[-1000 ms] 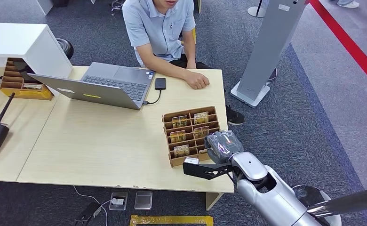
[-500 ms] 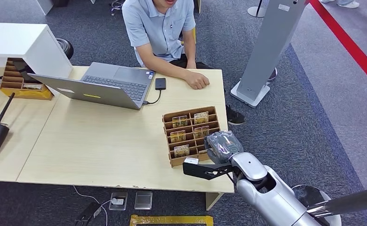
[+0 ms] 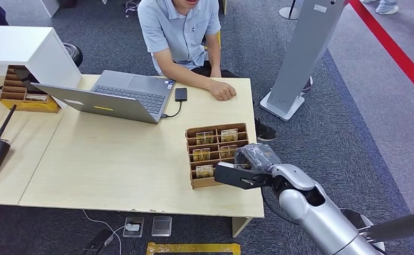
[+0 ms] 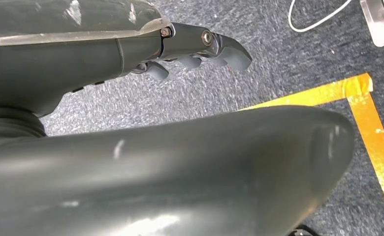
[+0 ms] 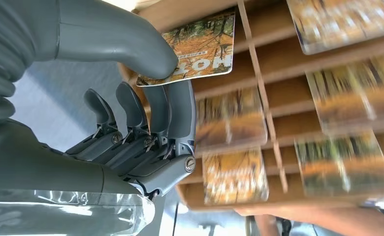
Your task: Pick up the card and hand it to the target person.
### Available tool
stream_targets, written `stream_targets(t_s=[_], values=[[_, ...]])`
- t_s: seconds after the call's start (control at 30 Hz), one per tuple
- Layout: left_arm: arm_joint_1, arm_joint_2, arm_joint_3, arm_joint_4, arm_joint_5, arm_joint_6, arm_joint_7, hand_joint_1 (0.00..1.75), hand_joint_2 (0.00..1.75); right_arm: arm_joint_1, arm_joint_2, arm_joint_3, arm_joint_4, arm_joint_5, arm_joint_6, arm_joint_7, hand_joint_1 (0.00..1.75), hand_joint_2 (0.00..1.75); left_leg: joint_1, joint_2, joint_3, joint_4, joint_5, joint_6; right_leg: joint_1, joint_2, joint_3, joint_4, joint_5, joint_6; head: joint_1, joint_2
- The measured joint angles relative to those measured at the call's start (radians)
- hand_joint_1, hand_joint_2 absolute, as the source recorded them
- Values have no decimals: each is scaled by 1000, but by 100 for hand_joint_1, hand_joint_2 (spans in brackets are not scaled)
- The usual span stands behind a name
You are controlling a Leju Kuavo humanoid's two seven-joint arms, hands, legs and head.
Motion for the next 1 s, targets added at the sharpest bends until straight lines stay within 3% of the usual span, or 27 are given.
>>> stream_targets(t_s=[0.1,0.23,0.43,0.67,0.8,1.0], values=[[7,4,2,0,4,5,-3,0,0,-41,-37,-43,-77,-107,26,24,141,175,0,0,0,0,0,0,0,0,0,0,0,0,0,0],[20,6,10,0,18,9,-14,0,0,-77,-72,-102,-184,-139,16,36,141,175,0,0,0,0,0,0,0,0,0,0,0,0,0,0],[27,6,17,0,23,13,-20,0,0,-90,-76,-181,-303,-83,-27,-21,141,175,0,0,0,0,0,0,0,0,0,0,0,0,0,0],[23,5,17,0,15,13,-18,0,0,-86,-49,-200,-319,9,-103,-91,141,175,0,0,0,0,0,0,0,0,0,0,0,0,0,0],[-12,-7,16,0,-4,7,0,0,0,-60,66,-202,-179,109,-386,-294,141,175,0,0,0,0,0,0,0,0,0,0,0,0,0,0],[-19,-12,16,0,-4,6,1,0,0,-58,130,-200,-34,78,-493,-348,141,175,0,0,-1,0,0,0,0,0,0,0,0,0,0,0]])
